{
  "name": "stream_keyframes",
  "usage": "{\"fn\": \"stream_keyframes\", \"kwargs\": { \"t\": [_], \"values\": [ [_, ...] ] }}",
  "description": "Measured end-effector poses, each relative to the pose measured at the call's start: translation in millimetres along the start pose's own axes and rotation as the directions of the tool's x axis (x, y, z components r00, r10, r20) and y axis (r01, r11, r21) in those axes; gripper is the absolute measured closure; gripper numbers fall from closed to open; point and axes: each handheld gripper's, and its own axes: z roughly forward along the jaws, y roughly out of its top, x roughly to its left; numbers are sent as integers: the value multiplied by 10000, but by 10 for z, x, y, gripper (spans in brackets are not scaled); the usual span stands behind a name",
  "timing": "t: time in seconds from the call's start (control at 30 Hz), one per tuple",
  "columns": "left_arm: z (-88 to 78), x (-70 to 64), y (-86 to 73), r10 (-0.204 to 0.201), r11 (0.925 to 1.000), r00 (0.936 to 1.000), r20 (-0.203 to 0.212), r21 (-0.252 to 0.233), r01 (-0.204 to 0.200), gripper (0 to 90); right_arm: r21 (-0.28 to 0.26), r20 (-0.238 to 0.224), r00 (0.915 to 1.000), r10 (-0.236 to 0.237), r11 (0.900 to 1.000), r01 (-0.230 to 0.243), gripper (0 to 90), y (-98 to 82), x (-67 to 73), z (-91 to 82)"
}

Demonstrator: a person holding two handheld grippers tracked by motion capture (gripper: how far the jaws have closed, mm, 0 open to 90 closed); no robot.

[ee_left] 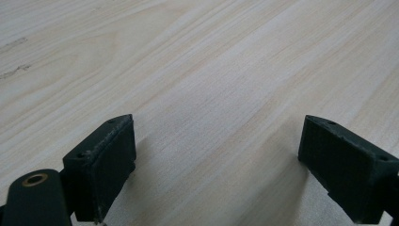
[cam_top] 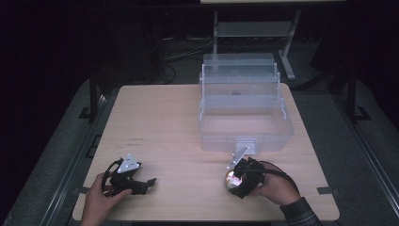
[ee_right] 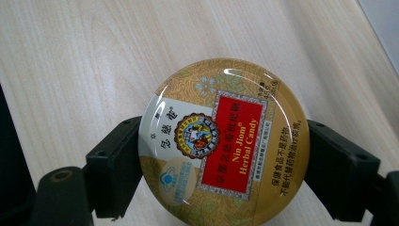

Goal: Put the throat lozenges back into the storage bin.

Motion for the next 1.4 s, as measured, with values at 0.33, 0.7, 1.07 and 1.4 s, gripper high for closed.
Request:
{"fn": "stream_keyframes", "kwargs": {
  "t": [0.33, 0.7, 1.07, 1.4],
  "values": [
    [0, 0, 0, -1, 10000, 10000, 0, 0, 1, 108, -33, 106, 9996, 263, 9996, -263, 194, -80, -52, -71],
    [0, 0, 0, -2, 10000, 10000, 1, -1, 2, 108, -218, 308, 9965, 778, 9968, -771, 194, -212, -142, -197],
    [0, 0, 0, -2, 10000, 10000, 0, 2, 2, 108, -419, 544, 9910, 1223, 9919, -1201, 194, -339, -234, -335],
    [0, 0, 0, -7, 10000, 10000, 0, -1, 7, 108, -537, 785, 9844, 1575, 9867, -1536, 194, -423, -297, -468]
  ]
}}
